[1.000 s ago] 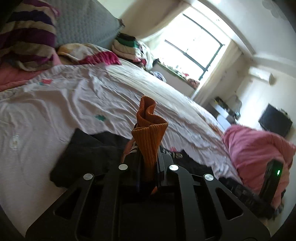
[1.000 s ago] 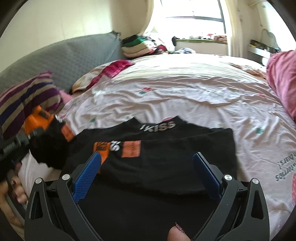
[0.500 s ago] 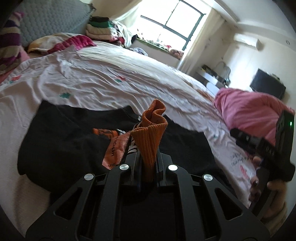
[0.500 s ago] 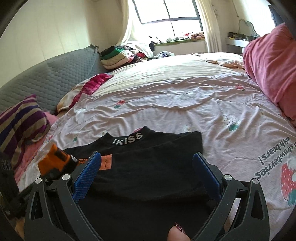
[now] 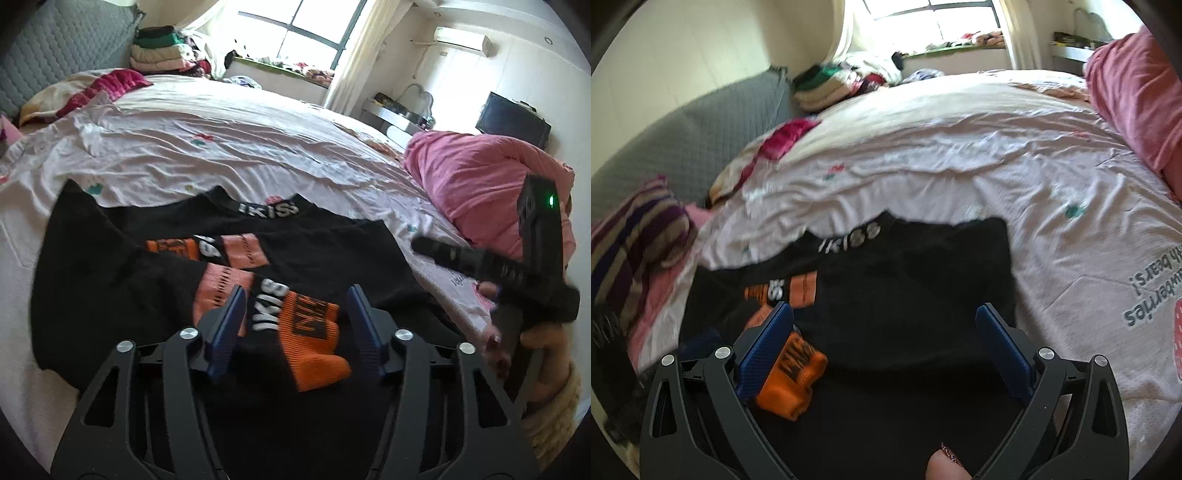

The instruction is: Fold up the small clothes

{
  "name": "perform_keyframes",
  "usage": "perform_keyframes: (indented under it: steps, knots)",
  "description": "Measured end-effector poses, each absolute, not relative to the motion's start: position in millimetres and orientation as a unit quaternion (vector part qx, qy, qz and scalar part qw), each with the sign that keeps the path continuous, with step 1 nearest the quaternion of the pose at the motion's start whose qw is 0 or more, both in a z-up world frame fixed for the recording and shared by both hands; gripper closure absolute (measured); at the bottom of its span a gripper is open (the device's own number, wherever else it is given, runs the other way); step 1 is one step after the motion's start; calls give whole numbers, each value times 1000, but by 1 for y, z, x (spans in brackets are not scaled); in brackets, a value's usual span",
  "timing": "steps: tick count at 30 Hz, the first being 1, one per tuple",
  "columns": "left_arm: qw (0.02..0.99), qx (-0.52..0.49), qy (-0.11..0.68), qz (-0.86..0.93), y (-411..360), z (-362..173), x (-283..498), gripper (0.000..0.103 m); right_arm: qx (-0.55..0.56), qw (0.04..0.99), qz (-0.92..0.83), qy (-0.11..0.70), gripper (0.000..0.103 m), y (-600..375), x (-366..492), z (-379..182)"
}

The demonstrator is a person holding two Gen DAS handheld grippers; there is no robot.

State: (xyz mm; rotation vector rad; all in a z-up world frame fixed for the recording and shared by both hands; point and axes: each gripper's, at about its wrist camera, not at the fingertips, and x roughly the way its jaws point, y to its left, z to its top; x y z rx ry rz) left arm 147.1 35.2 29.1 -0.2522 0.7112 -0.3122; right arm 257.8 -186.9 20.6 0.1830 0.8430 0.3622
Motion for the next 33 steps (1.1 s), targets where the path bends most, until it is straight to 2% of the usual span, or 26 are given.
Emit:
perform_keyframes:
  steps: [3,6,11,12,13,17,18,19,21,24,33]
  knots:
    - [925,-118,342,-120,49,32,150,44,87,875,202,431,5,-173,255,8]
    - [931,-109,338,-87,63,35,152,29,87,860,227,449,5,-157,252,-3]
    - [938,-104,329,-39,87,39,153,16,56,851,245,461,5,-125,244,-16]
    - [938,-109,328,-34,92,39,154,16,57,850,247,463,9,-121,243,-18]
    - [937,-112,328,-31,95,39,153,16,57,846,253,466,19,-115,242,-20]
    - [938,-123,323,-12,112,41,153,16,76,829,258,491,40,-101,245,-35]
    - [939,-125,321,-9,115,42,152,16,83,825,258,495,51,-101,246,-37]
    - [939,-126,320,-5,118,42,153,16,87,825,255,497,66,-99,246,-40]
    - [940,-128,315,5,124,44,152,16,83,829,259,489,87,-97,244,-37]
    - [940,-137,312,9,131,45,151,16,82,840,278,460,91,-98,240,-23]
    - [938,-164,302,36,156,49,153,16,41,883,283,373,92,-113,252,43]
